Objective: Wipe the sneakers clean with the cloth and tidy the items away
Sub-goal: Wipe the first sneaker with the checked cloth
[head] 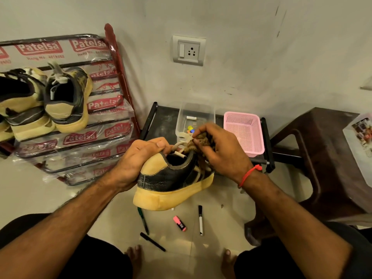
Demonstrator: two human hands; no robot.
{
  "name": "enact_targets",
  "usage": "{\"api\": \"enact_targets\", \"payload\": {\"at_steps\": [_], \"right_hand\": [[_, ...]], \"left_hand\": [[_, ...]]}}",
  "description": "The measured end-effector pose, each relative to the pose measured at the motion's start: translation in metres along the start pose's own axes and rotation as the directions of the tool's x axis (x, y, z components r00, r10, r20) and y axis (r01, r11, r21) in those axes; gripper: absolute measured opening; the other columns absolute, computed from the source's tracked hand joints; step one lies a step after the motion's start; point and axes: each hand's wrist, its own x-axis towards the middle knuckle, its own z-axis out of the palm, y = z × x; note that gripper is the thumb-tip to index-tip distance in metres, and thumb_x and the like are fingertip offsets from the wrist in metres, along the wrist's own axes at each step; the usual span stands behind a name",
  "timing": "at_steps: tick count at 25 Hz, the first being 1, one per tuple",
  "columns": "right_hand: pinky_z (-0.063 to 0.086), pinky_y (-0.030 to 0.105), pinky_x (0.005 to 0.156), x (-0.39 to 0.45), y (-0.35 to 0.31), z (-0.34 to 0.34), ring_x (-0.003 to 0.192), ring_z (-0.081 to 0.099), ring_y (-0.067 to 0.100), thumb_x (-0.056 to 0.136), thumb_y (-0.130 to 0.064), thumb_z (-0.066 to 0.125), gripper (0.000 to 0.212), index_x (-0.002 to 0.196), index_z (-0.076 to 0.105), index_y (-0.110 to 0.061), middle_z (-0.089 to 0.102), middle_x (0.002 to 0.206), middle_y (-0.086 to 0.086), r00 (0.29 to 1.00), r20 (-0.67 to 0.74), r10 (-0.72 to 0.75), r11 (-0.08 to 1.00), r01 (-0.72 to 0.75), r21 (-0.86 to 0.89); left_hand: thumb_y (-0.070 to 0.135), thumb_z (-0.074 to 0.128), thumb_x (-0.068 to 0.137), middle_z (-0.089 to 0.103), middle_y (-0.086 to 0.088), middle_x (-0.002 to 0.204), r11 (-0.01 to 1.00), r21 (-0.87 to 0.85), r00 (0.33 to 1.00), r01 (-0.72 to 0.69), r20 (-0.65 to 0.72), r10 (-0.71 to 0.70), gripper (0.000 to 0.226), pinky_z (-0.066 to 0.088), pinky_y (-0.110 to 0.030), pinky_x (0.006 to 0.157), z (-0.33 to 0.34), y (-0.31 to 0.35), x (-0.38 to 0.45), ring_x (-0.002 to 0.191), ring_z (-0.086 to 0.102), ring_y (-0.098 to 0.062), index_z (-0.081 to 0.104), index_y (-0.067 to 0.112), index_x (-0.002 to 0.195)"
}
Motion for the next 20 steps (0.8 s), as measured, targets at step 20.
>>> {"api": "enact_targets", "payload": {"at_steps": [20], "right_hand": [[0.058, 0.045, 0.088, -0.01, -0.013, 0.019, 0.096, 0.069, 0.014, 0.094, -0.024, 0.065, 0.024, 0.117, 0.057, -0.021, 0.069, 0.105, -0.001, 0.901, 0.076, 0.428, 0.796, -0.416, 0.439]], "left_hand": [[0.076, 0.045, 0.078, 0.073, 0.002, 0.088, 0.744, 0.462, 0.862, 0.483, -0.101, -0.497, 0.063, 0.059, -0.04, 0.075, 0.006, 0.04, -0.021, 0.084, 0.071, -0.017, 0.073, 0.022, 0.094]]}}
